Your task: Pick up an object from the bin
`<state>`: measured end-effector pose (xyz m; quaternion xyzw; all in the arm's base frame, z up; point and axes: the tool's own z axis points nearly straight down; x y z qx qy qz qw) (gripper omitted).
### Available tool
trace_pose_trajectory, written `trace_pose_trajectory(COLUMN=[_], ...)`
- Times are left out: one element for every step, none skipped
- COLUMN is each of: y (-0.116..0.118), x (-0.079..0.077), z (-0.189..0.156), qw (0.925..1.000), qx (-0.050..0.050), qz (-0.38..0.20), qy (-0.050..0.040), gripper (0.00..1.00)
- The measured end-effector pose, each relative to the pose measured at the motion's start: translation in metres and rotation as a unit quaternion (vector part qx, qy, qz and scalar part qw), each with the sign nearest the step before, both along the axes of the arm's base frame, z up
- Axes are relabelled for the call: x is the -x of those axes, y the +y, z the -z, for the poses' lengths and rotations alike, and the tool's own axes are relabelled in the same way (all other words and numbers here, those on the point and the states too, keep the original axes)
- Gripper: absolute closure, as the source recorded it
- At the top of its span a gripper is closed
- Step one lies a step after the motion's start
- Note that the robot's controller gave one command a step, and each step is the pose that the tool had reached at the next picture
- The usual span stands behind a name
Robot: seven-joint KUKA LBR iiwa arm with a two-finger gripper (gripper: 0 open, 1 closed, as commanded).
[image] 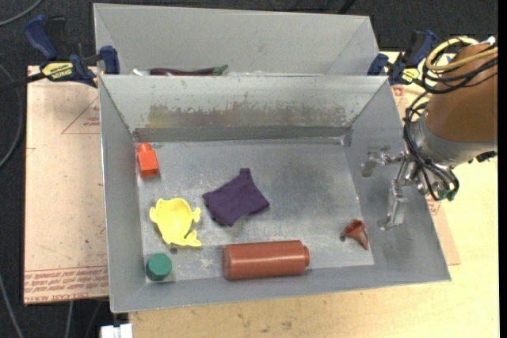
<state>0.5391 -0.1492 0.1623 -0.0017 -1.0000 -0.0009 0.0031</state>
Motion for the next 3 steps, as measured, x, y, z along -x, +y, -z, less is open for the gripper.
trace_pose_trajectory(y=[0.001, 0.003, 0.01], x=[-0.002, 0.007, 0.022], z=[-0.004, 0.01, 0.046], qw=[1.0, 0.9994, 0.9812], qx=[0.001, 0.002, 0.0], qz=[-0.002, -0.033, -0.193], qy=[-0.0038, -0.0073, -0.0032], gripper=[0.0, 0.0, 0.0])
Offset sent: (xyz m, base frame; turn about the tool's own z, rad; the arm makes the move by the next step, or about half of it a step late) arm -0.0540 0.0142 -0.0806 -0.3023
